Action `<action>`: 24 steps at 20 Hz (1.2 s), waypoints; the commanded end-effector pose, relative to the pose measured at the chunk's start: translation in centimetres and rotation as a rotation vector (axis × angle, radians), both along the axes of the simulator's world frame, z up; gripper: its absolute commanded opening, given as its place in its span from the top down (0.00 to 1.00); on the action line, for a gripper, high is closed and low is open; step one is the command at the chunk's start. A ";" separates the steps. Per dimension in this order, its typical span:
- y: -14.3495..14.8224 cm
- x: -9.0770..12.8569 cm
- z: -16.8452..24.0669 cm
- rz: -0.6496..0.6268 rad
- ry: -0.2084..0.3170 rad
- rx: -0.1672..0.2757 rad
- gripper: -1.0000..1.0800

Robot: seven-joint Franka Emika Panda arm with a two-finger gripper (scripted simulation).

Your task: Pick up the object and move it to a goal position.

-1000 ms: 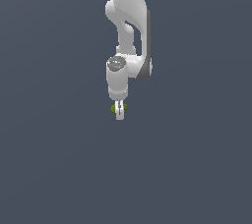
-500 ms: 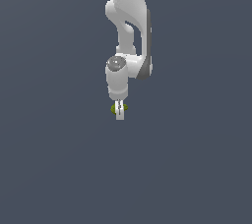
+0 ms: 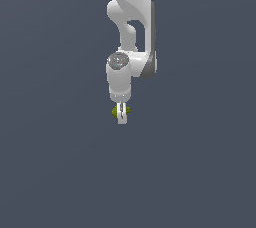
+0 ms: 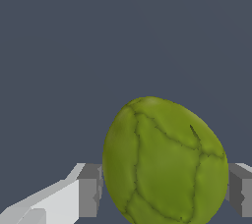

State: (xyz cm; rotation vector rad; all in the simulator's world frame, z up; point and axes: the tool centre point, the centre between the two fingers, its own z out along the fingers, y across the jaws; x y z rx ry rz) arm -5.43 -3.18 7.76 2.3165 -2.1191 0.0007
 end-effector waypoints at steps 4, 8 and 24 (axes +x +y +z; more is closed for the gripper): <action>0.3 2.8 3.5 0.000 -0.002 -0.002 1.00; 0.6 5.1 6.4 0.000 -0.002 -0.002 1.00; 1.6 13.0 15.7 0.001 -0.001 -0.001 1.00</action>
